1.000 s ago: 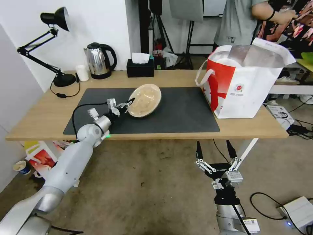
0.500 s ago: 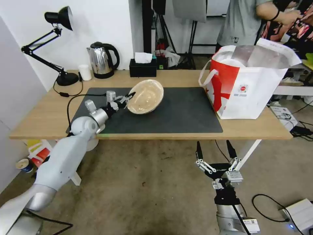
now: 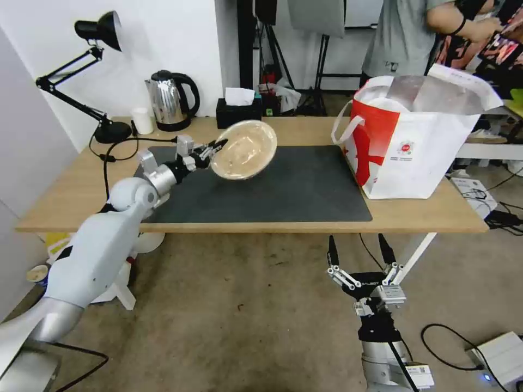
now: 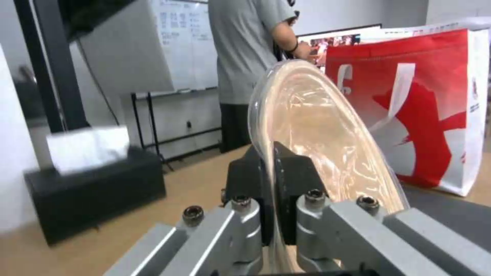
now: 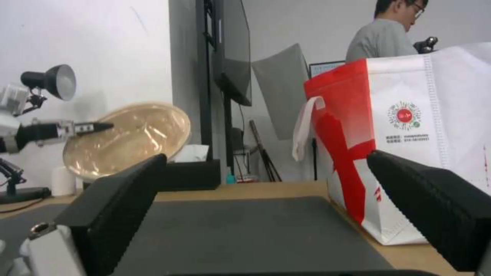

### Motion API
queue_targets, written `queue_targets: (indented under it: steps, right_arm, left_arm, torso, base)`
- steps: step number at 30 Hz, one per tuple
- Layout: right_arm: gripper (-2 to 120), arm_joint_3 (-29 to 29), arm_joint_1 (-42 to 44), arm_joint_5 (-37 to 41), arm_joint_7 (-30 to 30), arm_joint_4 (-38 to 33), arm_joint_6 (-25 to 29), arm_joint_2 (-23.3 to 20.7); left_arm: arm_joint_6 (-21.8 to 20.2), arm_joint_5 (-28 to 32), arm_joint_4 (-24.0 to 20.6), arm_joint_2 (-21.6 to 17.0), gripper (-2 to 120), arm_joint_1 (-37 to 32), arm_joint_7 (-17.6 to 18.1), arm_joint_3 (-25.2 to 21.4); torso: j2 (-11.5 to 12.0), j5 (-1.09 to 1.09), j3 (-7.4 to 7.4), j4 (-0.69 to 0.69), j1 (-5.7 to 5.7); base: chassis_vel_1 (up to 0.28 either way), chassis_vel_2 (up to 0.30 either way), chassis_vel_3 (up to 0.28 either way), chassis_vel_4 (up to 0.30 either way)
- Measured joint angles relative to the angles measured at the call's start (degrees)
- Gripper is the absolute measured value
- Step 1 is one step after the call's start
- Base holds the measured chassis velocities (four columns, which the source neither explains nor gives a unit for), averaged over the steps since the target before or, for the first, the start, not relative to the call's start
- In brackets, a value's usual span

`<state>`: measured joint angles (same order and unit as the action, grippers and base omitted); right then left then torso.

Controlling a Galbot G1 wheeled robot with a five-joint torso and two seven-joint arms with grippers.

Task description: Pick up the trash from the table and place it into the takeout bag.

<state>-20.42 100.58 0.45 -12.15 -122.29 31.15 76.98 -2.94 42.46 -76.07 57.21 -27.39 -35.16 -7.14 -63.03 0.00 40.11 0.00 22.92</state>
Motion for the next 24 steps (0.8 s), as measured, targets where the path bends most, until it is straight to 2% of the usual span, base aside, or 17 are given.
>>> queue_targets:
  steps: [10, 17, 24]
  right_arm:
    - [100, 0.0, 0.0, 0.0, 0.0, 0.0, 0.0, 0.0]
    - [100, 0.0, 0.0, 0.0, 0.0, 0.0, 0.0, 0.0]
    - [100, 0.0, 0.0, 0.0, 0.0, 0.0, 0.0, 0.0]
  left_arm:
    - [1.44, -3.34, 1.05, -1.5, 1, 7.58, -1.13, 4.62]
    - [2.4, -4.66, 4.51, 0.54, 1, 15.2, -1.07, 10.49]
    - [2.63, -4.87, 6.97, 2.73, 1, 19.55, -1.0, 13.97]
  torso:
    - [0.0, 0.01, 0.0, 0.01, 0.0]
    - [0.0, 0.01, 0.0, 0.0, 0.0]
    - [0.0, 0.01, 0.0, 0.0, 0.0]
  base:
    - [0.0, 0.0, 0.0, 0.0]
    - [0.0, 0.0, 0.0, 0.0]
    - [0.0, 0.0, 0.0, 0.0]
